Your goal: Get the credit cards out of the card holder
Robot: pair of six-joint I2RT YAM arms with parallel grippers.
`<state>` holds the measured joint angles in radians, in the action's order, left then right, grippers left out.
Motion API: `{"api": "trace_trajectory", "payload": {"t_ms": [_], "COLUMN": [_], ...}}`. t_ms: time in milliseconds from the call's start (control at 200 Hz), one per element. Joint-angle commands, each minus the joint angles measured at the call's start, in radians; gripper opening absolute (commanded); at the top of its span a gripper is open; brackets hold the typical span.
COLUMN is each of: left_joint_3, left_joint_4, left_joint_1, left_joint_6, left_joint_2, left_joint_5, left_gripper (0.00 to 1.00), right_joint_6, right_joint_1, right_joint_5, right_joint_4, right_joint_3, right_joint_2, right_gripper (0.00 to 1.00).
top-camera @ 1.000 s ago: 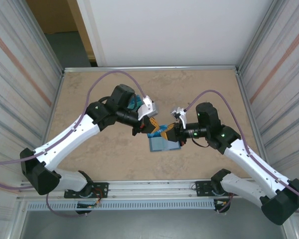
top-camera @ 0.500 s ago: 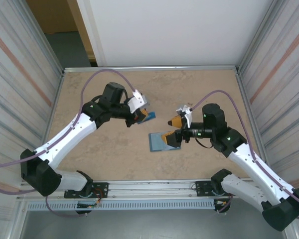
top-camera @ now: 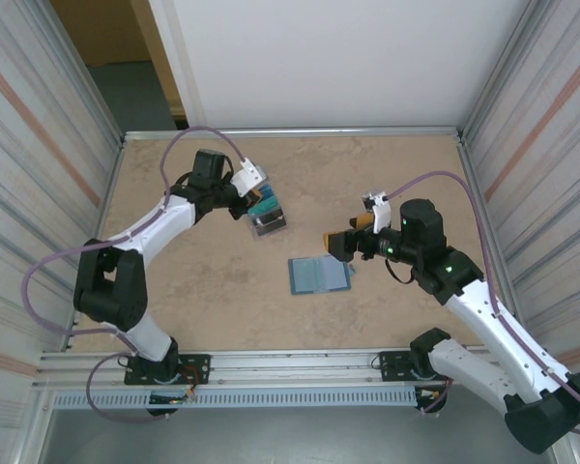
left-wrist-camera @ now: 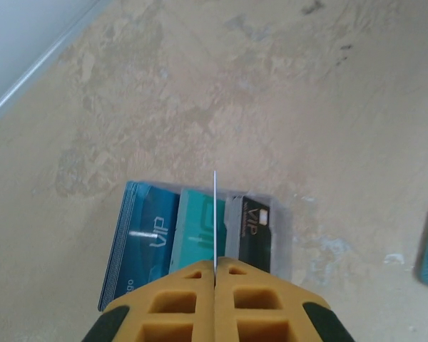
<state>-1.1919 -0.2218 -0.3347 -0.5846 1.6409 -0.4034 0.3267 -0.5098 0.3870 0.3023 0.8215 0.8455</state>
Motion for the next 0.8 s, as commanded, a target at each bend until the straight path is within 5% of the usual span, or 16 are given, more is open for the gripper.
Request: {"api": "trace_trajectory", "payload": {"t_ms": [0,792], "left_joint_3": [-0.065,-0.180], "left_joint_4": [0.049,0.030], "left_joint_1": [0.028,0.047], "left_joint_6": [-0.043,-0.156], "left_joint_2": [0.038,0.231], "left_joint_5": [-0.041,-0.045], "left_gripper": [0.00,0.00], "right_joint_6": [0.040,0.064], "right_joint_1": [0.004,0.008], "right_joint_5": [-0.109,-0.166], "right_joint_4": [0.020,0.008], "right_joint_3": [0.023,0.019], "right_joint_2": [-0.009,-0.021], "right_gripper": [0.98,0.98]}}
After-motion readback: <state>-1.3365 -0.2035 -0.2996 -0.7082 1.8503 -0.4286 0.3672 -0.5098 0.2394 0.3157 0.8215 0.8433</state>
